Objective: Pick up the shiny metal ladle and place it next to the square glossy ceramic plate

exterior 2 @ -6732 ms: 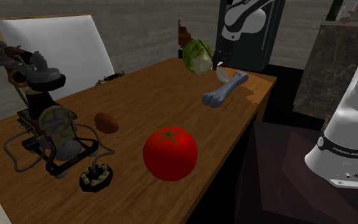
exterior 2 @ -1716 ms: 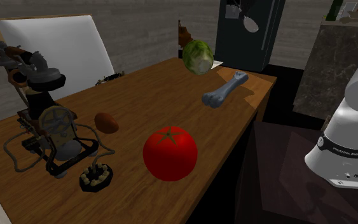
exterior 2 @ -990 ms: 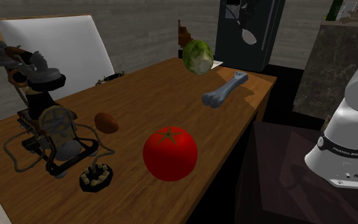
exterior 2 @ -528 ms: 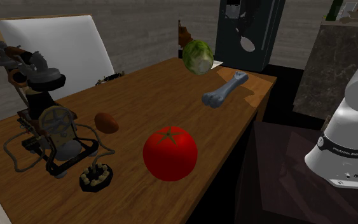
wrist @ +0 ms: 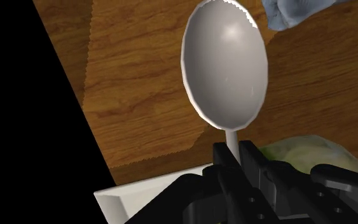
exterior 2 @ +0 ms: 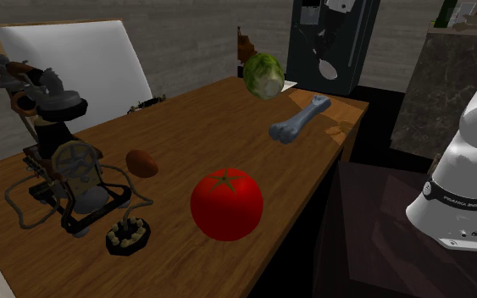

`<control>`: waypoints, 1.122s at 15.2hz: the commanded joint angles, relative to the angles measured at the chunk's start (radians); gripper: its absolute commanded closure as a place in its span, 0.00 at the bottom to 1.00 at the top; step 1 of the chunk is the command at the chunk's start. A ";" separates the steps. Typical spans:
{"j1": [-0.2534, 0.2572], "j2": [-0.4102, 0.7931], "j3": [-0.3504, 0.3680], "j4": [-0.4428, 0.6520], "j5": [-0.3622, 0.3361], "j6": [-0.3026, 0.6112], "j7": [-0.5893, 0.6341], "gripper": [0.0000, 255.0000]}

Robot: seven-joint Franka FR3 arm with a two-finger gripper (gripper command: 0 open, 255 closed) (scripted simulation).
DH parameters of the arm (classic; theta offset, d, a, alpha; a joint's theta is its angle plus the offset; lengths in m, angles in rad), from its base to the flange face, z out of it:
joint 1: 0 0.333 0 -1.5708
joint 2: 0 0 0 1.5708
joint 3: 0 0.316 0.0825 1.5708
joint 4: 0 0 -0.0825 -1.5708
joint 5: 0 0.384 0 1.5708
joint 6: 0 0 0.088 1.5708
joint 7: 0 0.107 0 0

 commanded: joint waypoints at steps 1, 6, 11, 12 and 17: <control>0.000 0.006 -0.001 -0.022 0.005 0.028 -0.007 1.00; 0.000 0.023 -0.002 -0.071 0.018 0.092 -0.022 1.00; 0.000 0.045 -0.002 -0.115 0.034 0.155 -0.040 1.00; 0.001 0.050 -0.002 -0.123 0.038 0.168 -0.044 1.00; 0.001 0.079 -0.002 -0.160 0.060 0.230 -0.066 1.00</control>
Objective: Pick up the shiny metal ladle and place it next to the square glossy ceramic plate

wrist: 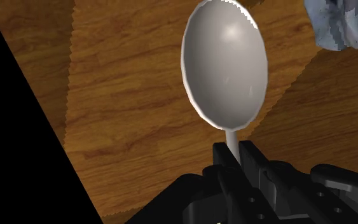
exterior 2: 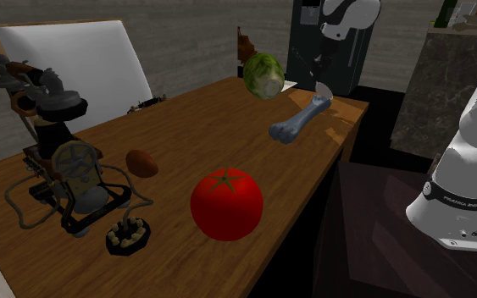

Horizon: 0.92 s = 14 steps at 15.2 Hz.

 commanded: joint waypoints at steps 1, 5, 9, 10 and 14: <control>0.000 0.017 0.001 -0.012 0.012 0.028 -0.011 1.00; 0.000 0.035 0.002 -0.029 0.027 0.061 -0.024 1.00; 0.000 0.036 0.002 -0.028 0.027 0.061 -0.024 1.00; 0.000 0.036 0.002 -0.028 0.027 0.061 -0.024 1.00; 0.000 0.035 0.002 -0.028 0.027 0.060 -0.024 0.00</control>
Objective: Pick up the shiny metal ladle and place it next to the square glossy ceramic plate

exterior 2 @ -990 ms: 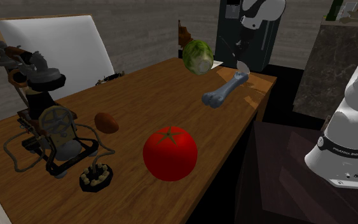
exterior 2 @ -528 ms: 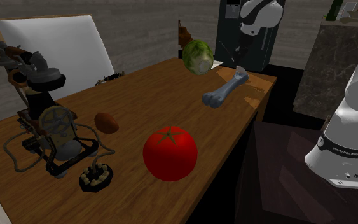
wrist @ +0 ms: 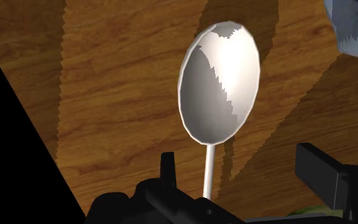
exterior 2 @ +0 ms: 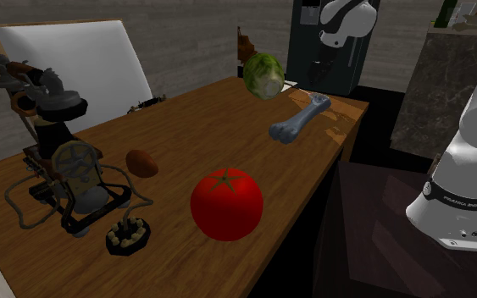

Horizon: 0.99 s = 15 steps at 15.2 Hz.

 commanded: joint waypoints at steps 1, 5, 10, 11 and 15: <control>0.000 0.000 0.000 0.000 0.000 0.000 0.000 0.00; -0.002 -0.046 -0.005 0.015 -0.029 -0.057 0.020 0.00; -0.005 -0.083 -0.007 0.034 -0.052 -0.110 0.035 0.00; -0.005 -0.083 -0.007 0.034 -0.052 -0.110 0.035 0.00; -0.005 -0.083 -0.007 0.034 -0.052 -0.110 0.035 0.00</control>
